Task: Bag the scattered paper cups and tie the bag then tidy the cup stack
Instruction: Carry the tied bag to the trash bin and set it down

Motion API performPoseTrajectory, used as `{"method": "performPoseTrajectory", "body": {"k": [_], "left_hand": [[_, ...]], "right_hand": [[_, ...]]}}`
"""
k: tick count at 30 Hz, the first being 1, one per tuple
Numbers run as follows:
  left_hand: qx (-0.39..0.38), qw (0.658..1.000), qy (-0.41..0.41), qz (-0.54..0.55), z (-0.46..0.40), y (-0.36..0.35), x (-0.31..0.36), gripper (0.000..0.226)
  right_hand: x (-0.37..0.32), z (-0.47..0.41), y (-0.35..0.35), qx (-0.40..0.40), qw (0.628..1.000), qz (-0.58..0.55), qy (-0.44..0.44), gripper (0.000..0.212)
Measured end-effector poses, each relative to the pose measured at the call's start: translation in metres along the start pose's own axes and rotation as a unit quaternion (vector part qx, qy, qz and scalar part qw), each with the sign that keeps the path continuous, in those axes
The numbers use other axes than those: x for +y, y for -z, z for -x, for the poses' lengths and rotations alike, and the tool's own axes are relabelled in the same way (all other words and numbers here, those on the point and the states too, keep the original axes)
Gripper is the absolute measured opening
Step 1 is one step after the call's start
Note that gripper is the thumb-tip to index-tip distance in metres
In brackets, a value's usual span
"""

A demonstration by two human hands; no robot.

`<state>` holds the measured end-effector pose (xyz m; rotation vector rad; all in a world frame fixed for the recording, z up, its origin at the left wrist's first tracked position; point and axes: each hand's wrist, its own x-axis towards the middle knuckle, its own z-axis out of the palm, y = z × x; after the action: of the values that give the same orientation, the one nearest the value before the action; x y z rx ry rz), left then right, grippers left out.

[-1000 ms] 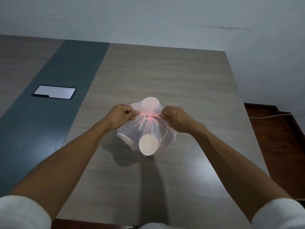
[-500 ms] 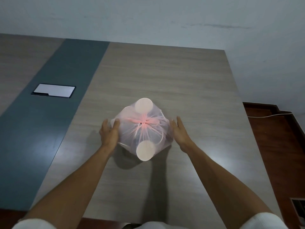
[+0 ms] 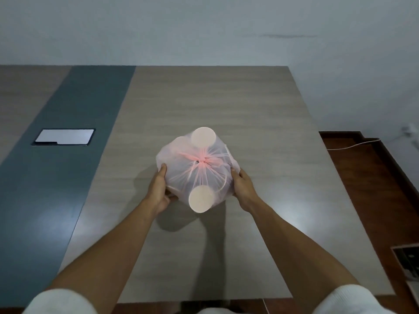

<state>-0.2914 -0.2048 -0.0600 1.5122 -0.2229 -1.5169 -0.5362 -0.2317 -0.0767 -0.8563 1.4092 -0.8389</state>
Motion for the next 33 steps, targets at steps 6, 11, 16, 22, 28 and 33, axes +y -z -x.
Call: {"method": "performPoseTrajectory", "body": {"k": [6, 11, 16, 22, 28, 33], "left_hand": [[-0.084, 0.993, -0.006, -0.087, 0.010, -0.032, 0.014, 0.057], [-0.167, 0.974, 0.003, -0.153, 0.034, -0.083, 0.000, 0.061], [-0.244, 0.948, 0.014, -0.204, 0.070, -0.154, -0.033, 0.058], [-0.341, 0.902, 0.030, -0.263, 0.128, -0.252, -0.103, 0.056], [-0.424, 0.841, 0.042, -0.334, 0.193, -0.342, -0.190, 0.052], [-0.458, 0.814, 0.060, -0.351, 0.244, -0.419, -0.267, 0.053]], "right_hand": [[-0.003, 0.038, 0.024, 0.105, 0.994, -0.030, 0.033, 0.051], [0.002, 0.092, 0.067, 0.203, 0.976, -0.050, 0.059, 0.049], [0.016, 0.146, 0.128, 0.306, 0.947, -0.075, 0.066, 0.051], [0.049, 0.218, 0.225, 0.429, 0.895, -0.104, 0.061, 0.052], [0.089, 0.286, 0.331, 0.528, 0.841, -0.108, 0.047, 0.047], [0.112, 0.336, 0.423, 0.572, 0.813, -0.104, 0.034, 0.046]]}}
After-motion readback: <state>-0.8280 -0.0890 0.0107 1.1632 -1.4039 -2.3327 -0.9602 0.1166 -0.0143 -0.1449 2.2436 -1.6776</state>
